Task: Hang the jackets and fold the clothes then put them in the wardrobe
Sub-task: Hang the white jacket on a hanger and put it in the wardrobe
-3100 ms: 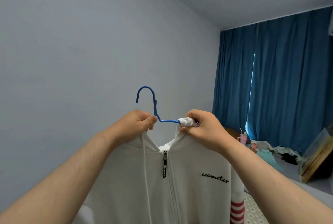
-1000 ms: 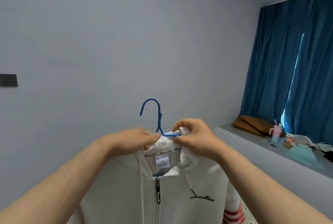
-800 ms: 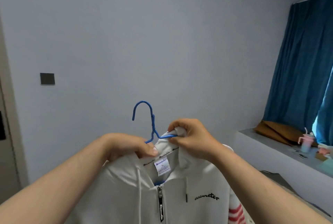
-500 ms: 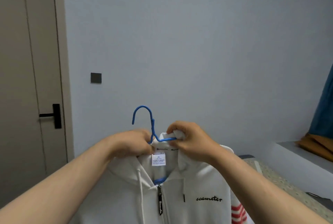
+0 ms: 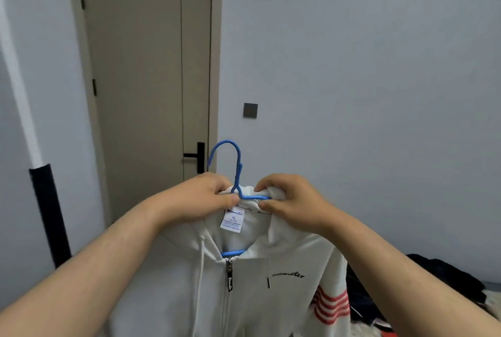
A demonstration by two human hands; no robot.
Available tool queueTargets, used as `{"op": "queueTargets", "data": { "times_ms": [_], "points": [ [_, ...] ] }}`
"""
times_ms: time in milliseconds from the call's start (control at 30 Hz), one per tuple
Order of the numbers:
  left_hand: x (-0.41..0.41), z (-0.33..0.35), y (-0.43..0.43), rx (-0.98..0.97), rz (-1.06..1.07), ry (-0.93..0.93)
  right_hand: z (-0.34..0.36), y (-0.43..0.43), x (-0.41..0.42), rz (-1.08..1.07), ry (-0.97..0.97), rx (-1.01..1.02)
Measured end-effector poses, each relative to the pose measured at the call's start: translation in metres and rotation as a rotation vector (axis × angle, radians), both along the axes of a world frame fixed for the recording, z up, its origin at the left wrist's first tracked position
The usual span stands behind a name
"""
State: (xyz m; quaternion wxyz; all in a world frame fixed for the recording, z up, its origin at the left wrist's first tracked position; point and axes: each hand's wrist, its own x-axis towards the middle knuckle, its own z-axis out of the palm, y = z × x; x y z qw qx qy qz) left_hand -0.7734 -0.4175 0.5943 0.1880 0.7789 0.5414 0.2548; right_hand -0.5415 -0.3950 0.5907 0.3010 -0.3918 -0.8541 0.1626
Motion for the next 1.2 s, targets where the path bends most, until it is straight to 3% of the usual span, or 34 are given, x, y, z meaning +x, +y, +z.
{"op": "queueTargets", "data": {
  "times_ms": [600, 933, 1200],
  "points": [
    [-0.15, -0.031, -0.067, 0.039, 0.83, 0.041, -0.03, 0.084, -0.235, 0.71, 0.03, -0.132],
    [-0.189, -0.046, -0.163, 0.03, 1.185, 0.039, -0.044, 0.027, -0.348, 1.048, -0.015, -0.189],
    [-0.25, -0.058, -0.25, 0.023, 1.365, -0.01, -0.059, -0.047, -0.451, 1.181, -0.058, -0.165]
  ]
}}
